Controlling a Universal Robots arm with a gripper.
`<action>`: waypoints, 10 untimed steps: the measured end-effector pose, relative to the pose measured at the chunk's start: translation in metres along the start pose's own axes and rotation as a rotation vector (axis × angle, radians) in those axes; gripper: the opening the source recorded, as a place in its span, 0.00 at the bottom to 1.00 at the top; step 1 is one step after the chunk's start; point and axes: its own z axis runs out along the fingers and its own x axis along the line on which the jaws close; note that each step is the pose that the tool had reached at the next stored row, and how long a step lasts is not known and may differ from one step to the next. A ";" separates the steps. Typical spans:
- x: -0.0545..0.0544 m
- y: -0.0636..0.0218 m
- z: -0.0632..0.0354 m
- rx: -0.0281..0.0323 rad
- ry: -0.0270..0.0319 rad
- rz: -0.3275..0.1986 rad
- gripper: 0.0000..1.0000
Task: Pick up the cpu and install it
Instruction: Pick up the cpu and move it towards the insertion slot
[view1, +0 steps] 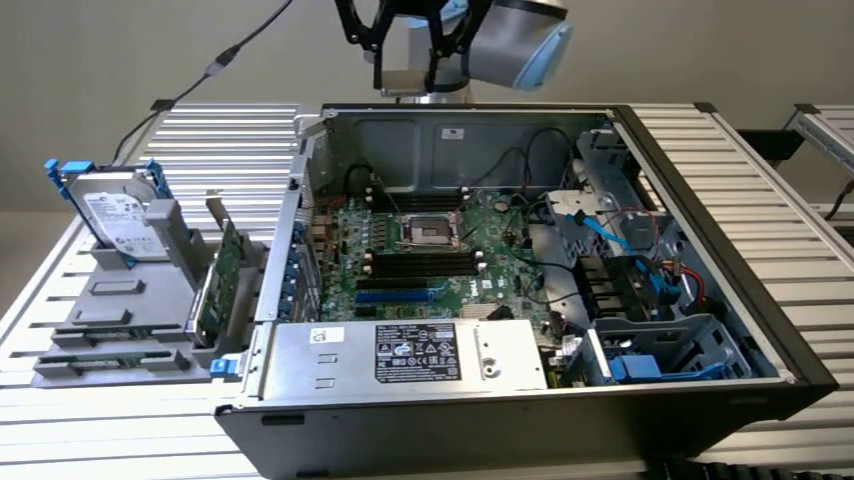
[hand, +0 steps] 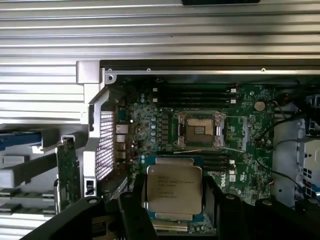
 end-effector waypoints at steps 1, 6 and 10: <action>-0.004 0.0016 0.0002 -0.0001 0.0004 0.000 0.55; -0.021 0.0126 0.0057 -0.0001 0.0032 0.000 0.55; -0.030 0.0239 0.0124 0.0007 0.0038 0.000 0.55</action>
